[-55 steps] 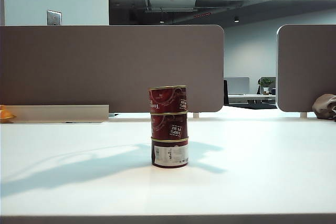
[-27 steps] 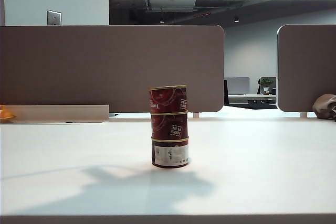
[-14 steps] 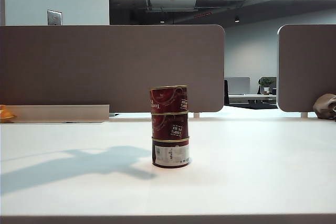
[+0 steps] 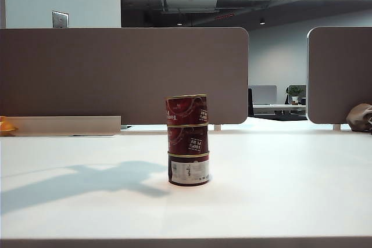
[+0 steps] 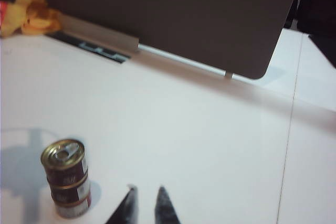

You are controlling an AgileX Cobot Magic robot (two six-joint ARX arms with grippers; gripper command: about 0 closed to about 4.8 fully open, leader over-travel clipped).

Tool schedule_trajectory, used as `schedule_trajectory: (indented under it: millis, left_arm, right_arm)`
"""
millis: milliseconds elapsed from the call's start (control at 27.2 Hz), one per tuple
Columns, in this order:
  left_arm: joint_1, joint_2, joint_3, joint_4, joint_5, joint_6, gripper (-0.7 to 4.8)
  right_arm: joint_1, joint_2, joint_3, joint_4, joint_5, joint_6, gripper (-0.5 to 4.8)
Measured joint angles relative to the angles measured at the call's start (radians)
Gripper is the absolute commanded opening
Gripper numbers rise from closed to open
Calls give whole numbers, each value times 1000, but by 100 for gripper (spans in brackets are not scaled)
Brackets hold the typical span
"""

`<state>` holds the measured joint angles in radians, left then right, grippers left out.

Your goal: Pick up the cans one by one and stack them together.

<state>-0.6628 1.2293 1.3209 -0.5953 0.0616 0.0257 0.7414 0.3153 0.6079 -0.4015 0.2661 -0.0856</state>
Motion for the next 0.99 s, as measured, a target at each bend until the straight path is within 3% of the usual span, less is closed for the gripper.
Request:
schedule_trajectory:
  millis: [736,994]
  left_arm:
    - [0,-76,0,-1,0,2,-5]
    - [40,-241,0,-23,2,93,-5]
  right_arm:
    - [1,-11,0,19,0,0,54]
    - [1,-11,0,19,0,0,54]
